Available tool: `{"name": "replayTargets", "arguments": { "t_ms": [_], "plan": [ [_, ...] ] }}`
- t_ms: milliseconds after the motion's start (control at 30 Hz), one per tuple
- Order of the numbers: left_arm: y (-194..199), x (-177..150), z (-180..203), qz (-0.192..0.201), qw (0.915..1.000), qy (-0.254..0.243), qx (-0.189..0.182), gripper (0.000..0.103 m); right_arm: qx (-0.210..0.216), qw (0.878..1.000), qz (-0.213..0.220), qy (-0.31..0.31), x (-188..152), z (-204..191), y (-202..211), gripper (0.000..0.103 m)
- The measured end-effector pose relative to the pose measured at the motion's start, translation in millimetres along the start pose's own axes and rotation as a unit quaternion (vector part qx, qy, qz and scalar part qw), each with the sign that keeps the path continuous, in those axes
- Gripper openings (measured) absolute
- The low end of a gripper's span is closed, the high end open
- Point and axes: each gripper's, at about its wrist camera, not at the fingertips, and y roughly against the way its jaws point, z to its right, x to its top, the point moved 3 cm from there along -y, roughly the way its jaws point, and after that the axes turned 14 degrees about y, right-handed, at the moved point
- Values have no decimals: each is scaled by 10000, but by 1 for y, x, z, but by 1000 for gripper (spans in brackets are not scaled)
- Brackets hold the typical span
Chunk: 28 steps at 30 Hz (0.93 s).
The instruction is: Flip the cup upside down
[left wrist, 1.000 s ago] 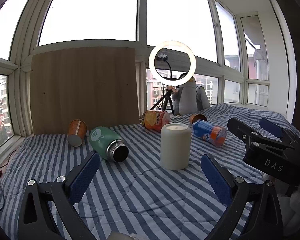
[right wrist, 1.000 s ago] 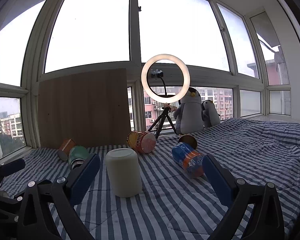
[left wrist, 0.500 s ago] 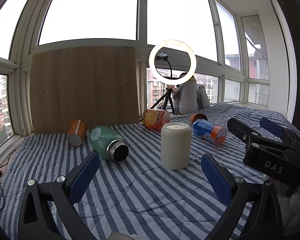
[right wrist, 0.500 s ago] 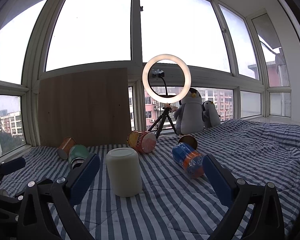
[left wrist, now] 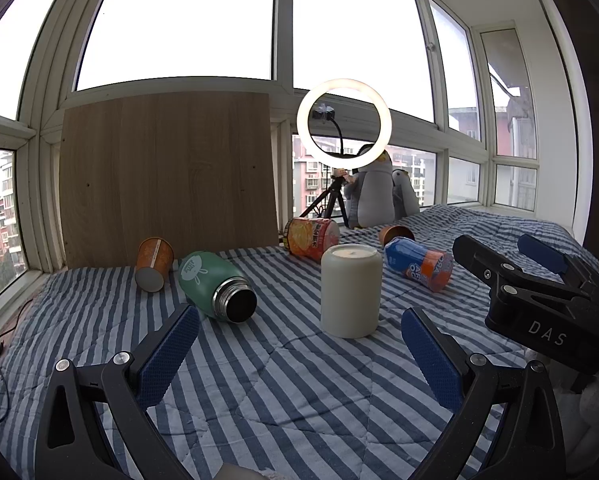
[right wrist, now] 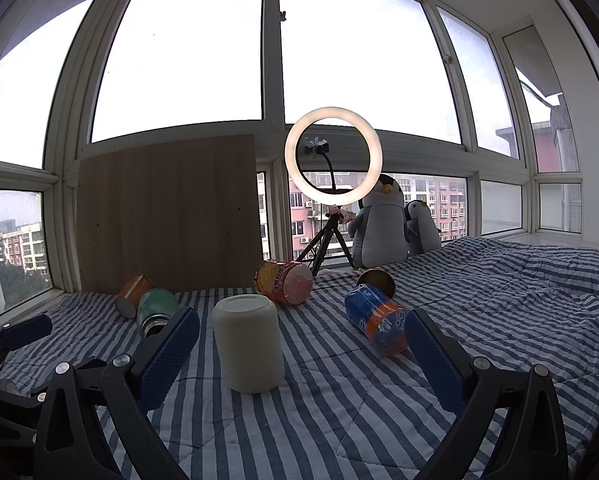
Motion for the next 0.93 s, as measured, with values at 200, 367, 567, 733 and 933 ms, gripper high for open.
{"name": "replayTargets", "arguments": {
  "t_ms": [200,367,567,733,933],
  "plan": [
    [0,0,0,-1,10000,-4,0,102,0,10000,0,-3,0,0,0,101],
    [0,0,0,1,10000,-5,-1,103,0,10000,2,-4,0,0,0,101],
    [-1,-1,0,-8,10000,-18,-3,103,4,10000,1,-9,0,0,0,101],
    [-1,-1,0,-8,10000,-23,-5,102,4,10000,3,-9,0,0,0,101],
    [-3,-2,-3,-34,10000,-31,-14,102,13,10000,-9,-14,0,0,-1,101]
  ]
}}
